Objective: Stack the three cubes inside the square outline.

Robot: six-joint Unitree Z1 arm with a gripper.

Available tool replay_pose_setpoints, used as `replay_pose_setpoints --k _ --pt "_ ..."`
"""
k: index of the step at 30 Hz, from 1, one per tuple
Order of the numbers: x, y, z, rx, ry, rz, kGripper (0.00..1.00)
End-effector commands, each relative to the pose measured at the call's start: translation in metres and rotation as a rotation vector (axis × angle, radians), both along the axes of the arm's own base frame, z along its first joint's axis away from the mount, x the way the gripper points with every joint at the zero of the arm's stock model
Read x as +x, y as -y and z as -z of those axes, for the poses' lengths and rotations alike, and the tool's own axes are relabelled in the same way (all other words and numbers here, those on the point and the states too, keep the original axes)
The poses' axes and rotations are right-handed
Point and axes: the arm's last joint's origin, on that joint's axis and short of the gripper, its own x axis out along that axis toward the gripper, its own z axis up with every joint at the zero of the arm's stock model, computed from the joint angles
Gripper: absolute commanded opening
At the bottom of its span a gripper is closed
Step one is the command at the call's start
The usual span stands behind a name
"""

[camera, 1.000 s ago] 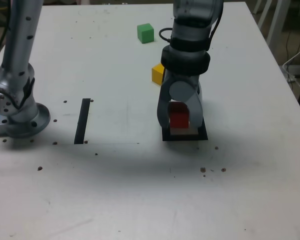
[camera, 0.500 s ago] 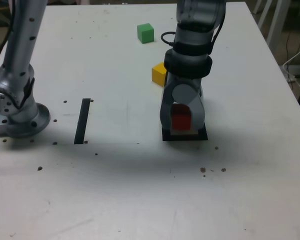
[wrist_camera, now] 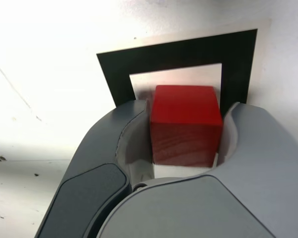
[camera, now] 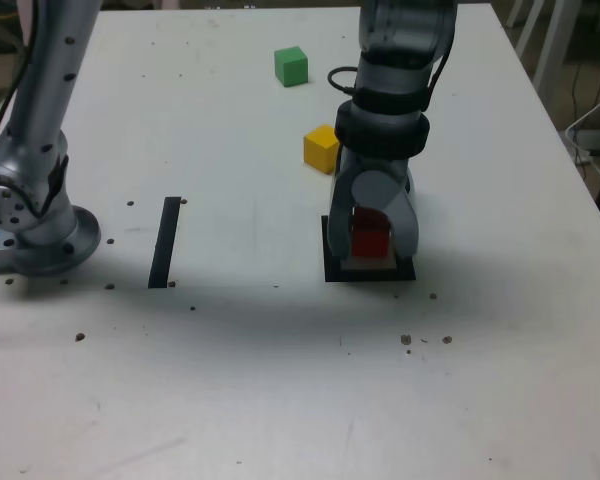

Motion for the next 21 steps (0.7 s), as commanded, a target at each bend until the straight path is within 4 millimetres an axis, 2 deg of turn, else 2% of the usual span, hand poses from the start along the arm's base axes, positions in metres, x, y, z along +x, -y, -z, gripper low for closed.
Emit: replay_pose_setpoints --k 1,5,9,15,21 --pt "-0.001 0.0 0.001 0.0 -0.002 0.0 0.94" --pt "-0.005 -0.001 -0.001 0.001 0.003 -0.004 0.97" --pt "-0.014 -0.005 -0.011 0.022 0.024 -0.023 0.99" --pt "-0.035 -0.021 -0.037 0.087 0.068 -0.08 0.99" --pt "-0.052 -0.044 -0.05 0.138 0.058 -0.135 0.99"
